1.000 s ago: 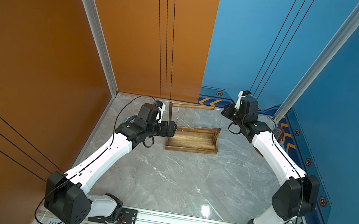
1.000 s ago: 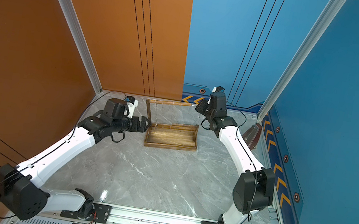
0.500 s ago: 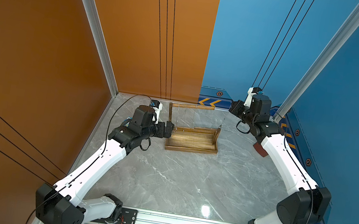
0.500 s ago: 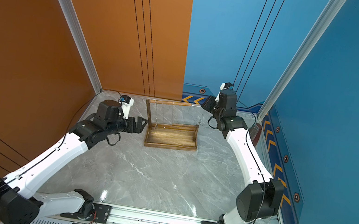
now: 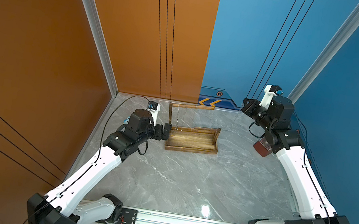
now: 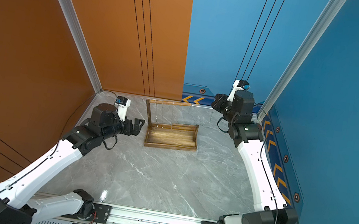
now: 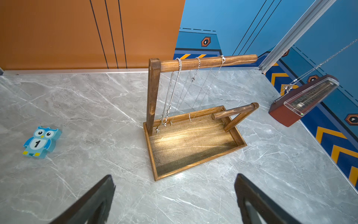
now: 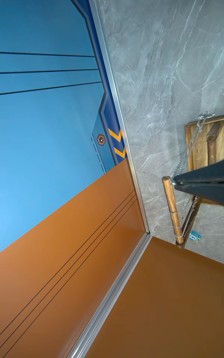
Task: Take the necklace off the jewelry display stand
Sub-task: Take off the necklace from the stand.
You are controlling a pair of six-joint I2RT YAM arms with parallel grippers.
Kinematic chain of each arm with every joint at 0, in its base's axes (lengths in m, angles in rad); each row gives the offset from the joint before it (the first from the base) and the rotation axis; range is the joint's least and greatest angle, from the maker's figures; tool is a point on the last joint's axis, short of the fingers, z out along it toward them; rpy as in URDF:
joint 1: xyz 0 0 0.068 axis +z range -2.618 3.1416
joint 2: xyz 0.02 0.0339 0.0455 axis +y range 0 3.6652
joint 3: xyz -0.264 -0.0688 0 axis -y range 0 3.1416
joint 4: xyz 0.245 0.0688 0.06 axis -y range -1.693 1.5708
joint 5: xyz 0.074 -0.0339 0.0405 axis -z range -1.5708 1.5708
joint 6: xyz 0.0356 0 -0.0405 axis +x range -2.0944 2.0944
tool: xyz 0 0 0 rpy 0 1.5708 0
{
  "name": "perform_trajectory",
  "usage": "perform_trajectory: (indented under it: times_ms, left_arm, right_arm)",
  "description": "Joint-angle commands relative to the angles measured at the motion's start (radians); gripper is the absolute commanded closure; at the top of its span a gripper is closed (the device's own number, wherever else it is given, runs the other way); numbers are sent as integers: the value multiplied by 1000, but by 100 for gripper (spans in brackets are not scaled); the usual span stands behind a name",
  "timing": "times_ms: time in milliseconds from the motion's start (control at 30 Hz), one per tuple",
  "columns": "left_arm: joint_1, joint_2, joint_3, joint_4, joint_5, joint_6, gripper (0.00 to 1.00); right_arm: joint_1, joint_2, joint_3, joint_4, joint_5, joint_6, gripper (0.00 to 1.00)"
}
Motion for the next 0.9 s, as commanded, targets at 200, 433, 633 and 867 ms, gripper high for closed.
perform_trajectory:
  times_ms: [200, 433, 633, 867]
  left_arm:
    - [-48, -2, 6, 128, 416, 77, 2]
    - [-172, 64, 65, 130, 599, 108, 1]
    - [-274, 162, 143, 128, 573, 130, 2]
    - [-345, 322, 274, 129, 467, 167, 4]
  right_arm:
    - [-3, -154, -61, -127, -124, -14, 100]
    - [23, -232, -98, -197, -204, -14, 100]
    - [74, -294, -137, -235, -228, -21, 100]
    - [112, -349, -166, -268, -256, -18, 100]
